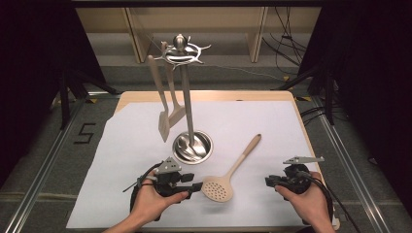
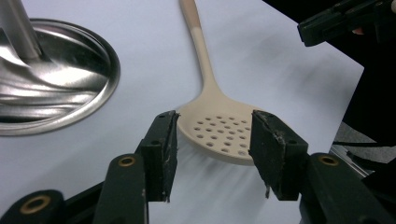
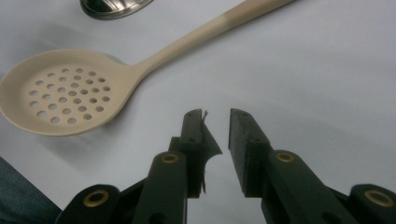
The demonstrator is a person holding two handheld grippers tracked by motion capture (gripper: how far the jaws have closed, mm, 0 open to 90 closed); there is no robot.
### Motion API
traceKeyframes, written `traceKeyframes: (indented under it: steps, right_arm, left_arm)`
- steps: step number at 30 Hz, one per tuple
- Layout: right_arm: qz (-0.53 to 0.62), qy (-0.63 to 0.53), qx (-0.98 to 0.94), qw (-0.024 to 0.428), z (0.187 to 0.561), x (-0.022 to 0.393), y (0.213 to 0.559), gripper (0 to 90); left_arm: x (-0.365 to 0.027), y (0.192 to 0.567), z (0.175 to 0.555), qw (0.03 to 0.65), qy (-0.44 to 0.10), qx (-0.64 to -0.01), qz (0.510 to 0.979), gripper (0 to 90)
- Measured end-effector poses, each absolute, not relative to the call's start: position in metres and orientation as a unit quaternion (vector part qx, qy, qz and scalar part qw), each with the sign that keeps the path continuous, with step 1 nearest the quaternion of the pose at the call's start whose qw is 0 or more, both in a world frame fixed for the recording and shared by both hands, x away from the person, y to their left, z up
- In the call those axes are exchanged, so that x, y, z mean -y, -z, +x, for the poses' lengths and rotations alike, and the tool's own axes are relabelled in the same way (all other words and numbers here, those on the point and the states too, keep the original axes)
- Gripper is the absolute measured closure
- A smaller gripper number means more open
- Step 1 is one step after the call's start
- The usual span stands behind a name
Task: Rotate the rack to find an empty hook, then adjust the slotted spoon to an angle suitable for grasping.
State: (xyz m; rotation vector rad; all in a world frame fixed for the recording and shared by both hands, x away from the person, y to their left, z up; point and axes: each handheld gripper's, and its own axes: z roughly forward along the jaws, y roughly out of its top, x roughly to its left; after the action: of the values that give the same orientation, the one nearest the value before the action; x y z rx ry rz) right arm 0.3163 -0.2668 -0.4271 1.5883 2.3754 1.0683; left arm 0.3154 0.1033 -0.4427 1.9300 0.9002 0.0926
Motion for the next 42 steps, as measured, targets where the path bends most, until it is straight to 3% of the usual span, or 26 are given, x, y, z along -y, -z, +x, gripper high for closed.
traceKeyframes:
  steps: [10,42]
  right_arm:
    - [0.521,-0.349,-0.778,0.047,0.317,0.266,0.425,75.5]
    - [0.522,-0.344,-0.780,0.029,0.322,0.262,0.428,72.7]
  left_arm:
    - [-0.100,0.451,0.317,0.467,0.010,-0.393,0.792,49.6]
    - [-0.080,0.467,0.339,0.414,0.072,-0.450,0.788,45.9]
